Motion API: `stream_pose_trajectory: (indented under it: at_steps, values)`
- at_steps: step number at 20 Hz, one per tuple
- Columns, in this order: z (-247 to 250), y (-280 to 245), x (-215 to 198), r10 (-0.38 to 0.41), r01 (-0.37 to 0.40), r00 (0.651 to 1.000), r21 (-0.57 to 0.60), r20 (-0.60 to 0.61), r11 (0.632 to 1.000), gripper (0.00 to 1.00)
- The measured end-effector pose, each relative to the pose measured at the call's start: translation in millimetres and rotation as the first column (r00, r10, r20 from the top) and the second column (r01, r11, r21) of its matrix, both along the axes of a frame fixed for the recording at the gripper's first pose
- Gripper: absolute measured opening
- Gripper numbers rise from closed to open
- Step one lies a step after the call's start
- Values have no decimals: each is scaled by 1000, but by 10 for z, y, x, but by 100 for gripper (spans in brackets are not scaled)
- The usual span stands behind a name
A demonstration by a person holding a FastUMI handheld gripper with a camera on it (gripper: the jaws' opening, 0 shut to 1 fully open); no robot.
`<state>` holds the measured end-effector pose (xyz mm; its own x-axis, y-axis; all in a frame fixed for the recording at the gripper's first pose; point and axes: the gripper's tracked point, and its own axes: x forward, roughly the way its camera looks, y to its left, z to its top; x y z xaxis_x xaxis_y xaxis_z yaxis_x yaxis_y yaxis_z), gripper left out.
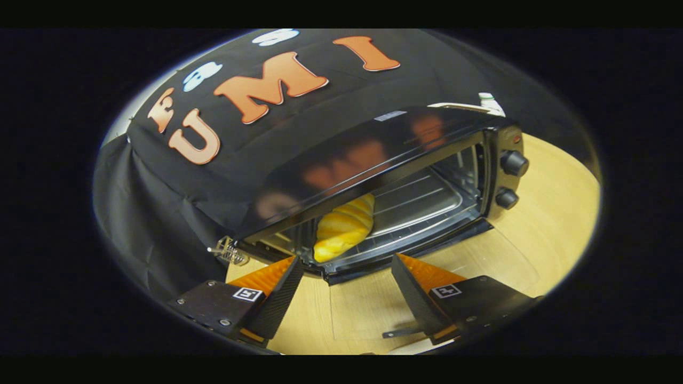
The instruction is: Open the toaster oven, put the food inside, and close the toaster oven door.
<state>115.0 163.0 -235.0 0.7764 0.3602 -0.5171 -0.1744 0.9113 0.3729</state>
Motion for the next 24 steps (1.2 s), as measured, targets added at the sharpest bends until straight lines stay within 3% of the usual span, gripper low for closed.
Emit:
stream_pose_trajectory:
  at_steps: [13,19,24]
  values:
    - [-617,-904,-969,3,-19,999,-306,-53,952,99]
    - [-930,-1131,-1050,7,-41,997,-475,-72,879,99]
    - [-1052,-1039,-1022,24,-61,997,-519,-78,853,99]
